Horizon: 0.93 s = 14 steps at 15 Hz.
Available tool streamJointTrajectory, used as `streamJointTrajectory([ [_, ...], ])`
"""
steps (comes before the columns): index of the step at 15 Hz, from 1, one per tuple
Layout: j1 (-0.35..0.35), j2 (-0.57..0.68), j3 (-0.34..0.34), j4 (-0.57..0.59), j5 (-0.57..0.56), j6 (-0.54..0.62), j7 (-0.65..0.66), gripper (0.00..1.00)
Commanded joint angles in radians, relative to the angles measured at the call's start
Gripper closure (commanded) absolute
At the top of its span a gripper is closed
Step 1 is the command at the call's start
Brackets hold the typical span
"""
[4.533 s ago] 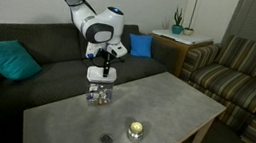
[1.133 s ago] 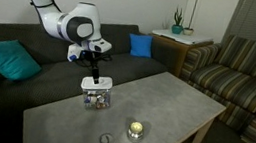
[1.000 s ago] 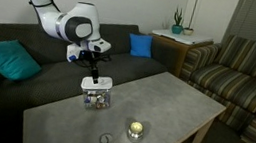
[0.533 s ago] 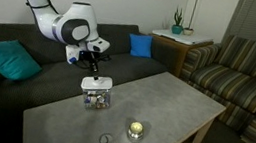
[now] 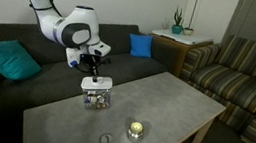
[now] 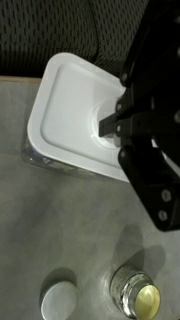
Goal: Put the lid on the container
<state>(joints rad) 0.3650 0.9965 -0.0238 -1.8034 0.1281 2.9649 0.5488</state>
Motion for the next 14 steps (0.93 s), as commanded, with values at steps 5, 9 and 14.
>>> streamJointTrajectory([
  [5,-0.062,0.116,0.031,0.176,0.05,-0.16,-0.058,1.0],
  [9,-0.051,0.078,0.023,0.128,0.05,-0.111,-0.058,1.0],
  [14,-0.02,0.008,-0.003,0.035,0.043,-0.048,-0.051,1.0],
])
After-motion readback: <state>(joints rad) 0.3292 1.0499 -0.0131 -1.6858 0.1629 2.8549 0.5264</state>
